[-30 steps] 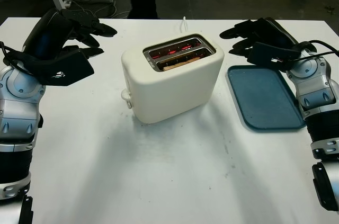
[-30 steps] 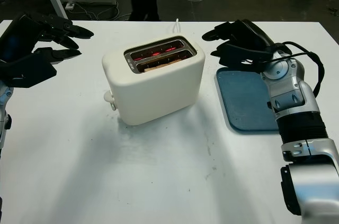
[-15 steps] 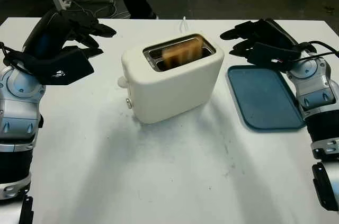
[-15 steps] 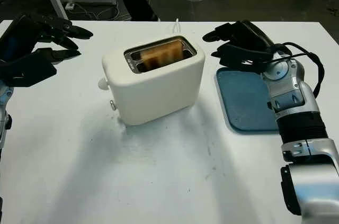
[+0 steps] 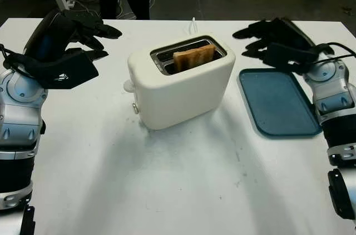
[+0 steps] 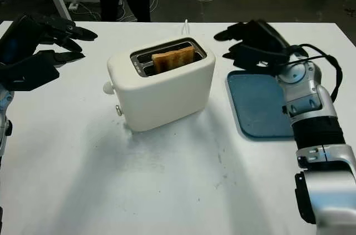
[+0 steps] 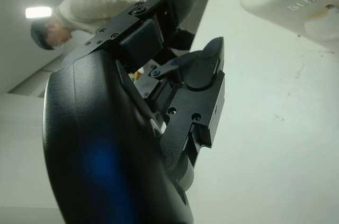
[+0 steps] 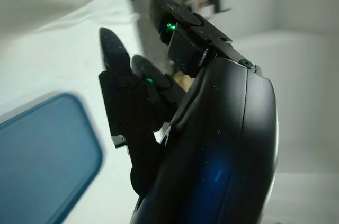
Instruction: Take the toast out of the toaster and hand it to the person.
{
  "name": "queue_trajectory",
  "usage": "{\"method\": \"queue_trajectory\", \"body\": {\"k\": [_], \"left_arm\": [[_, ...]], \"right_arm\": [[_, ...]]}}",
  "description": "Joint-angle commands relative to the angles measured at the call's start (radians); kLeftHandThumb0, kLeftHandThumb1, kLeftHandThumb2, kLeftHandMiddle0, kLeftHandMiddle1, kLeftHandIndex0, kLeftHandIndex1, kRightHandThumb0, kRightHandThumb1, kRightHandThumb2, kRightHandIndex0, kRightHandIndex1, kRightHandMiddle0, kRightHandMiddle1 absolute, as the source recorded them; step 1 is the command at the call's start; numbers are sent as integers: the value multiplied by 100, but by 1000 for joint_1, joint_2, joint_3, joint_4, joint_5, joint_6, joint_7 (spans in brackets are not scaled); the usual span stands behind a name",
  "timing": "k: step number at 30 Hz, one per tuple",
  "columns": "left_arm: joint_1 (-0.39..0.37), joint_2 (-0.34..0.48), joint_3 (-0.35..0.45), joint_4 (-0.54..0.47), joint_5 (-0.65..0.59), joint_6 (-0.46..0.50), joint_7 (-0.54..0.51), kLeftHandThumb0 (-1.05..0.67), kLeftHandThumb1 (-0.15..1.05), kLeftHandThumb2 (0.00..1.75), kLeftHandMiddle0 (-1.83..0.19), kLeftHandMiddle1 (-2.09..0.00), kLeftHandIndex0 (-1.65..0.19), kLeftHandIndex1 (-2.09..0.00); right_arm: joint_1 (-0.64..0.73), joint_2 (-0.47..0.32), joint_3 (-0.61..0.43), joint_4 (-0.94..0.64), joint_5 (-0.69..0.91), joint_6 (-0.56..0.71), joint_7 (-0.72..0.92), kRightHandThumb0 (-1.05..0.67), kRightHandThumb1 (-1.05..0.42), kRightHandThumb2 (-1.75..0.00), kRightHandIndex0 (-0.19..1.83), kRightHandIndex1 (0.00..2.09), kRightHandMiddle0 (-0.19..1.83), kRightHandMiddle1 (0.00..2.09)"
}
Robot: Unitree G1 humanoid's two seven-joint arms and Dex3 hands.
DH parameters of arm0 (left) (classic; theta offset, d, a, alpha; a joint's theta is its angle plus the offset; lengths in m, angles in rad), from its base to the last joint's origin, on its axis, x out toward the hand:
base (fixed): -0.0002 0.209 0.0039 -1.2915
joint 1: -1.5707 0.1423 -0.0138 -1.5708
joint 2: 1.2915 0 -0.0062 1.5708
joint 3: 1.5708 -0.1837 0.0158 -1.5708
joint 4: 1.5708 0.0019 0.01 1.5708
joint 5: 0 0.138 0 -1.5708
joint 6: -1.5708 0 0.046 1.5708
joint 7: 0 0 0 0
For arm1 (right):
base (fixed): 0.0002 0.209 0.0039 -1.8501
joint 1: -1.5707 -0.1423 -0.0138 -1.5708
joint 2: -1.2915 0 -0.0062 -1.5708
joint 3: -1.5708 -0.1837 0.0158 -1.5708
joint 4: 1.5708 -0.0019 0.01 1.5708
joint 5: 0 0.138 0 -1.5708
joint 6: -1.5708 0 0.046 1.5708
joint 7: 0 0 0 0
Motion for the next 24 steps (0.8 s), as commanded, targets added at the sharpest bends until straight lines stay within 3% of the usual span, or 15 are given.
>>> {"method": "queue_trajectory", "body": {"k": [1,4,7,11,24], "left_arm": [[-1,3,2,-1,5,-5,6,5,83,0,-89,-65,-107,-2],[-2,2,4,-5,2,2,4,5,83,0,-89,-65,-106,-2],[-1,3,2,-3,6,1,5,3,83,0,-89,-65,-106,-1],[1,-2,5,0,1,-9,11,4,83,0,-89,-65,-107,-2],[5,3,3,1,3,-10,10,2,83,0,-89,-65,-106,-1]], "right_arm": [[-64,-16,-17,-35,16,-25,-7,-29,-70,0,94,2,85,2],[-137,-26,-10,-55,6,-31,6,-29,-65,0,97,3,87,3],[-215,-27,13,-43,-13,-59,12,-39,-62,0,103,7,93,5],[-291,-19,56,17,-19,-151,46,-59,-70,-2,108,10,97,7],[-380,52,267,180,-213,-289,48,-70,-79,-2,105,10,95,3]]}}
